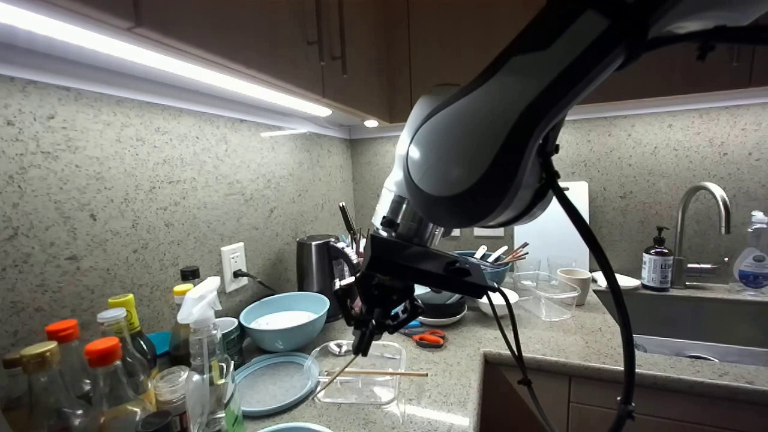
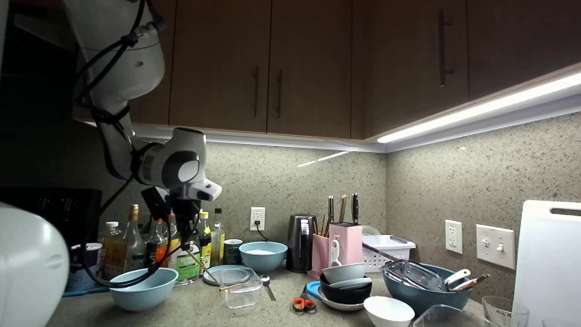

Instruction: Put the chopstick in the Bowl

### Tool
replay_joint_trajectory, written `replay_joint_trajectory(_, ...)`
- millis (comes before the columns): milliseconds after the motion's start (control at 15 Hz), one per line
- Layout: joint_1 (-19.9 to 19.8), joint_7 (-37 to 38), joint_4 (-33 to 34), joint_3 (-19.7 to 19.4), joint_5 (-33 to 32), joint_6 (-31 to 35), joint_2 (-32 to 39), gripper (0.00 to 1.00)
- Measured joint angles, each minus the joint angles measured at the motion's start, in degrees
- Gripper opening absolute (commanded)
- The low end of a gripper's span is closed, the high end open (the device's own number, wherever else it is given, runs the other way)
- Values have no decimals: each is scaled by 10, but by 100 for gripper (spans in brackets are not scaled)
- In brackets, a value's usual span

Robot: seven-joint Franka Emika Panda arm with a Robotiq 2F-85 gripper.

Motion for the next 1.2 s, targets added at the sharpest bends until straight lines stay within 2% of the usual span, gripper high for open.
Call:
replay_joint_trajectory(400, 14, -2, -3, 22, 9, 46, -23, 6)
replay_joint_trajectory(933, 23, 9, -60, 69, -5, 107, -126, 6)
replay_joint_trajectory(1000, 22, 10, -66, 73, -5, 108, -137, 31)
replay_joint_trajectory(1067, 19, 13, -71, 79, -9, 108, -145, 7)
replay_joint_trajectory(1200, 7, 31, -80, 92, -25, 107, -154, 15)
